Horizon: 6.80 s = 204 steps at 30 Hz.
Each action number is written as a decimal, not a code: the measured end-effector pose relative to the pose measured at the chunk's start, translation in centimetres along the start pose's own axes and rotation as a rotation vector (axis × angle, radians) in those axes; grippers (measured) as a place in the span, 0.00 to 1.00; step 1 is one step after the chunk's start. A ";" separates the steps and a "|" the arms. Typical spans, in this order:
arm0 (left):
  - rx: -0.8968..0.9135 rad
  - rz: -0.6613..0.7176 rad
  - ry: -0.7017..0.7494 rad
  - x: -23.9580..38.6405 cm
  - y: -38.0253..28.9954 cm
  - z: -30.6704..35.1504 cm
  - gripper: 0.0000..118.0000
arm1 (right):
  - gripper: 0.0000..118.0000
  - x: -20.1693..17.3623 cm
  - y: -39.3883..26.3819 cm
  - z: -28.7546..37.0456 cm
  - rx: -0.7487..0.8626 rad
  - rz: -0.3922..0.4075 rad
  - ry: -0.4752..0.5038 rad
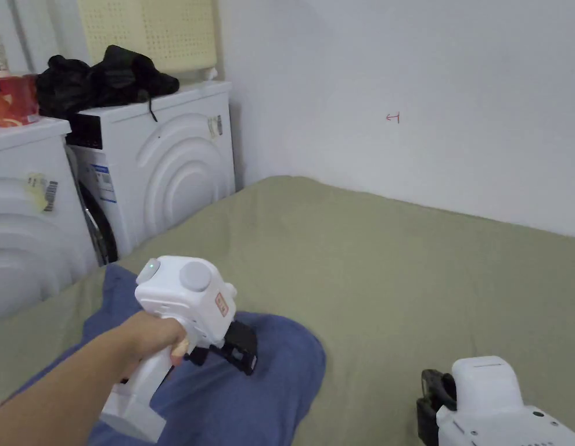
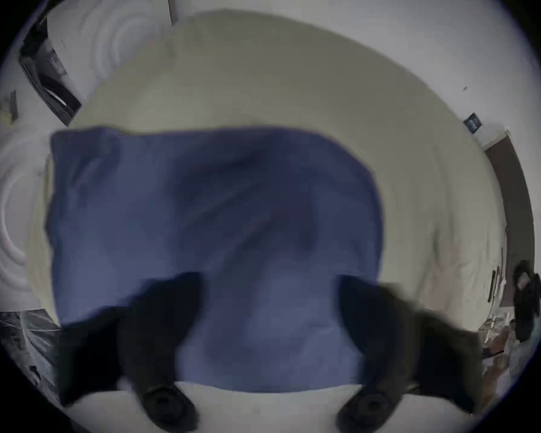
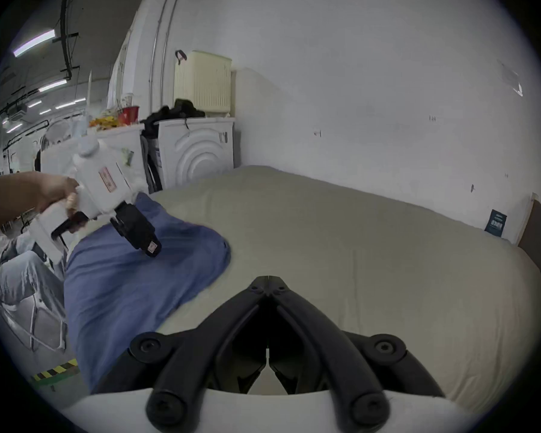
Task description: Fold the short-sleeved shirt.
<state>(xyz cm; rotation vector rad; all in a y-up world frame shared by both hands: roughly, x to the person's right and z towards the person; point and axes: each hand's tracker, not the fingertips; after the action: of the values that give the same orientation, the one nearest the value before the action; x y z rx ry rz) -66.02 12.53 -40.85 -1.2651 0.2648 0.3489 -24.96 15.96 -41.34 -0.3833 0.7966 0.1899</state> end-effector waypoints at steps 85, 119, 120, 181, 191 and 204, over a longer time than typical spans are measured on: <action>0.453 -0.112 -0.181 26.5 -20.6 9.3 0.00 | 0.00 25.3 -10.7 27.6 -0.190 -0.284 -0.610; 0.077 -0.126 -0.151 28.2 -4.0 -2.8 0.04 | 0.72 30.4 -13.2 24.6 -0.315 -0.404 -0.567; 0.076 -0.124 -0.152 28.2 -4.1 -2.6 0.04 | 0.93 30.9 -13.5 24.0 -0.346 -0.440 -0.517; 0.702 -0.108 -0.134 27.0 10.9 24.6 0.04 | 0.01 38.9 18.5 13.8 0.039 -0.337 -0.490; 0.460 -0.033 -0.142 25.8 4.7 15.5 0.04 | 0.01 38.0 8.3 13.0 -0.182 -0.357 -0.489; 0.243 0.077 -0.226 21.0 -14.9 5.4 0.04 | 0.02 32.5 -7.9 20.7 -0.326 -0.512 -0.439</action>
<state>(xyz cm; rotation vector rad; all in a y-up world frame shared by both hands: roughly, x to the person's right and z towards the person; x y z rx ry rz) -40.78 16.17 -34.26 -0.9685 0.1571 0.5061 13.38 17.81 -49.74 -0.8080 0.2155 -0.0789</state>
